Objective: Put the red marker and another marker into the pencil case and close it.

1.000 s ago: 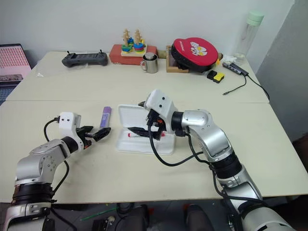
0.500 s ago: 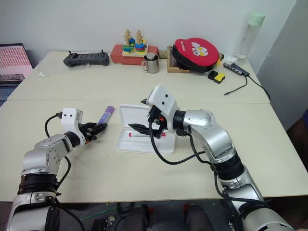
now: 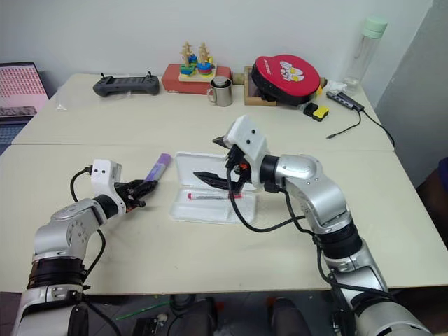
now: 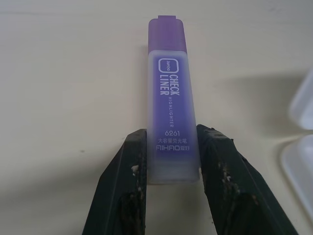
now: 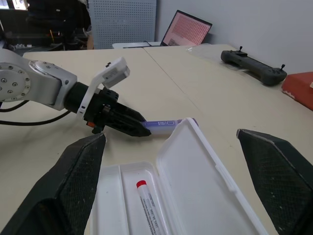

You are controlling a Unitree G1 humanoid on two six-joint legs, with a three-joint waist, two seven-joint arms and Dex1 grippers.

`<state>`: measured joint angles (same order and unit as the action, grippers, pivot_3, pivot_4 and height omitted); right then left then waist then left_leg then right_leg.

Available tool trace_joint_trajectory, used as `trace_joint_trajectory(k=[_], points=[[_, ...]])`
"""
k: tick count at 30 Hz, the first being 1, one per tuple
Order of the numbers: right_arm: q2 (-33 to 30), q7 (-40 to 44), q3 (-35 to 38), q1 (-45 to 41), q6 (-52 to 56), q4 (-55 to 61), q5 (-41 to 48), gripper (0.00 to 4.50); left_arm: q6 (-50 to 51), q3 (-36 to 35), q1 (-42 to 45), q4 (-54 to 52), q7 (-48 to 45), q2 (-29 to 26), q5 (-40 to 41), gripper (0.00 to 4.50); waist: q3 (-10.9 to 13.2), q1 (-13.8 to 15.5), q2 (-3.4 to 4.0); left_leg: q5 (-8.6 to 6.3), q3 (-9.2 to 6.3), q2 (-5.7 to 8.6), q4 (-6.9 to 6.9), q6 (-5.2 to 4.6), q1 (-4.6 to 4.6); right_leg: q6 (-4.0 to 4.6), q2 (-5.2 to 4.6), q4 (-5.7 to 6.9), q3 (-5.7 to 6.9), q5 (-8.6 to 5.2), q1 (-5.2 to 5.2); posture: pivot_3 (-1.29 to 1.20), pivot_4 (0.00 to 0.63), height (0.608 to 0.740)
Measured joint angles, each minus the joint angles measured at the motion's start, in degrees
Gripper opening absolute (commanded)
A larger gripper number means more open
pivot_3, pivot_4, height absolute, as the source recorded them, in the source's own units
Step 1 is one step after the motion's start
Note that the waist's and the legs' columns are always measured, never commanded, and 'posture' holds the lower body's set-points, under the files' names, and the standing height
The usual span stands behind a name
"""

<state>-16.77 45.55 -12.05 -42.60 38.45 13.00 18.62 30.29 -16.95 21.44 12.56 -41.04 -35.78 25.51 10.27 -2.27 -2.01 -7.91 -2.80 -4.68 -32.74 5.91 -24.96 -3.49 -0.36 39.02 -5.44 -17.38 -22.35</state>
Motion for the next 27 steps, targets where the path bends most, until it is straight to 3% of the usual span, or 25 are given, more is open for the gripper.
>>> trace_joint_trajectory(k=[4, 7, 11, 17, 22, 27], points=[[-6.45, 6.03, 1.89, 3.07, 3.58, 5.91, 6.65, 4.50, -0.98, -6.22, -0.87, -10.57, -12.69, -10.54, 7.09, 1.21, 0.10, -0.10, -0.04, -0.06, 0.03, 0.01, 0.05, 0.08, 0.05, 0.08, -0.05, -0.03, 0.02, -0.10, 0.03, 0.00, 0.150, 0.740], [-8.04, 7.18, 1.20, 3.98, 4.06, 6.91, 7.43, 4.50, 0.33, -7.57, 1.15, -15.15, -18.30, -12.15, 12.85, 1.21, 0.16, -0.04, 0.08, -0.06, 0.04, 0.03, 0.01, 0.07, 0.05, -0.16, -0.06, -0.04, 0.00, -0.23, 0.04, 0.00, 0.150, 0.740], [-8.33, 7.13, 0.95, 4.32, 4.04, 7.05, 7.48, 4.50, 1.47, -3.53, 1.45, -16.79, -23.47, -12.48, 14.60, 1.21, 0.16, -0.44, 0.07, -0.05, 0.04, 0.01, -0.07, 0.06, 0.05, -0.16, -0.03, -0.03, -0.05, -0.23, 0.02, 0.00, 0.150, 0.740], [-10.56, 6.78, 1.21, 6.99, 4.06, 8.53, 7.94, 4.50, -8.98, 14.34, 7.47, -8.85, -38.48, -17.86, 2.18, 1.21, 0.16, -0.32, 0.07, -0.05, 0.06, 0.01, -0.06, 0.06, 0.02, -0.06, 0.00, -0.03, -0.07, -0.28, -0.03, 0.00, 0.150, 0.740], [-11.55, 4.96, 1.82, 9.50, 5.00, 10.49, 8.06, 4.50, -18.55, 22.18, 16.02, 2.09, -46.51, -18.36, -6.78, 1.21, 0.16, -0.32, 0.07, -0.07, 0.06, 0.01, -0.03, 0.04, -0.03, -0.10, 0.02, -0.03, -0.07, -0.26, -0.06, 0.00, 0.150, 0.740], [-11.87, 2.26, 2.10, 11.41, 6.59, 13.37, 9.05, 4.50, -24.72, 27.63, 19.06, 9.08, -50.72, -16.77, -12.46, 1.21, 0.16, -0.60, 0.07, -0.09, 0.03, -0.01, -0.01, 0.00, -0.06, 0.00, 0.04, 0.01, -0.05, -0.30, -0.07, 0.00, 0.150, 0.740]])
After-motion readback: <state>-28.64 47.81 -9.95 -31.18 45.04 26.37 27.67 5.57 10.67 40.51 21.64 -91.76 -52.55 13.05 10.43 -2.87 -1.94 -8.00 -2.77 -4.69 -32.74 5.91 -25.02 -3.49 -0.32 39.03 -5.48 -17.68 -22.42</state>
